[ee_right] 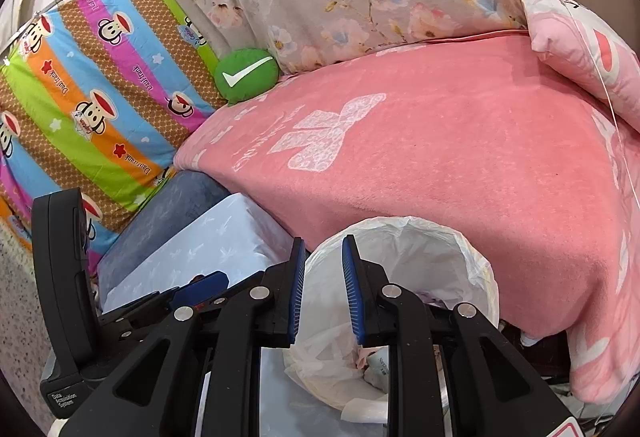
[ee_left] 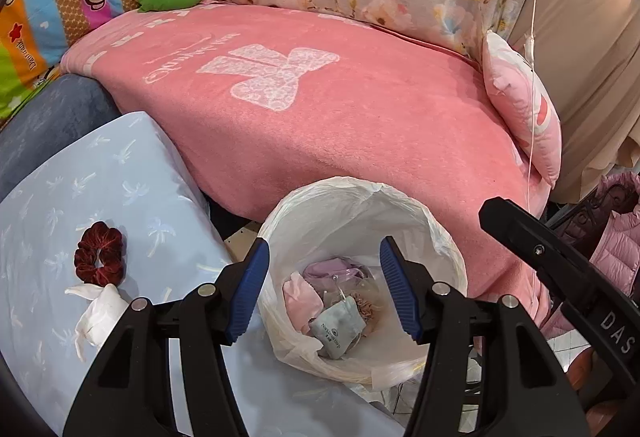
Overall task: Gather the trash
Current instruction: 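Move both tools back toward the red scrunchie and white mask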
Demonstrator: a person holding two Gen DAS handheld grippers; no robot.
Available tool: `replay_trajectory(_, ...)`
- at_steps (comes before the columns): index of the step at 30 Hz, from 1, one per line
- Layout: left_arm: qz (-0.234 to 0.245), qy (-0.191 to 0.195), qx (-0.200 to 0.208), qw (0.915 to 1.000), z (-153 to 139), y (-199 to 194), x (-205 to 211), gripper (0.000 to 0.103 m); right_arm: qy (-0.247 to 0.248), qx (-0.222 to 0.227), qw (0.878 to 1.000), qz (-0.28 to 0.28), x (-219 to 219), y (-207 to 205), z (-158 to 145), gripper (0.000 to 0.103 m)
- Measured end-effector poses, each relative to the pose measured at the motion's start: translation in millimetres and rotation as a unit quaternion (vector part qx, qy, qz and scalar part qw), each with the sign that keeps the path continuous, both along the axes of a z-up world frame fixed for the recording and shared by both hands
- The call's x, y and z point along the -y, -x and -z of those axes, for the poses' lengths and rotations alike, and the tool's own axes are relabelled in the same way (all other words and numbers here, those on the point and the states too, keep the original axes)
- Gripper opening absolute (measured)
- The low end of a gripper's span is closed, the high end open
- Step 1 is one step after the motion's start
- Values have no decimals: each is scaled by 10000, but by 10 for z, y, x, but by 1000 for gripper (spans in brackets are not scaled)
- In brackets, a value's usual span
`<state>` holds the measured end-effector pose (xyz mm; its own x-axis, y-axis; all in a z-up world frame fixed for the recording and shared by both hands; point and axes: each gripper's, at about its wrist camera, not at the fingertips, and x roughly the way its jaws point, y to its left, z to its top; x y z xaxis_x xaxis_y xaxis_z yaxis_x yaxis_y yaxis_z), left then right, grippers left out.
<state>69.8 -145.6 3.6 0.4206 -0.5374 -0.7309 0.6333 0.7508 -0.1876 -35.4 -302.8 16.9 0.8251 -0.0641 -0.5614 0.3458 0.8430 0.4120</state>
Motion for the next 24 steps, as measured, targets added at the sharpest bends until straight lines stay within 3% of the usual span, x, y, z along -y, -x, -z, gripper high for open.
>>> replay_trajectory(8,-158,28,-56,9999,14,-49,-149,55,21,-50,9998,-170,-116,-98,5,21)
replay_trajectory(11,-266,41,-111,9996,36,-92,-240,63,30,-83,9996,-255,-190,-148,22,21)
replay_trajectory(24,-1101,-73,-373,9932,320,-364,-906,73,38,-347,9971,-675,-609,-433,181,21)
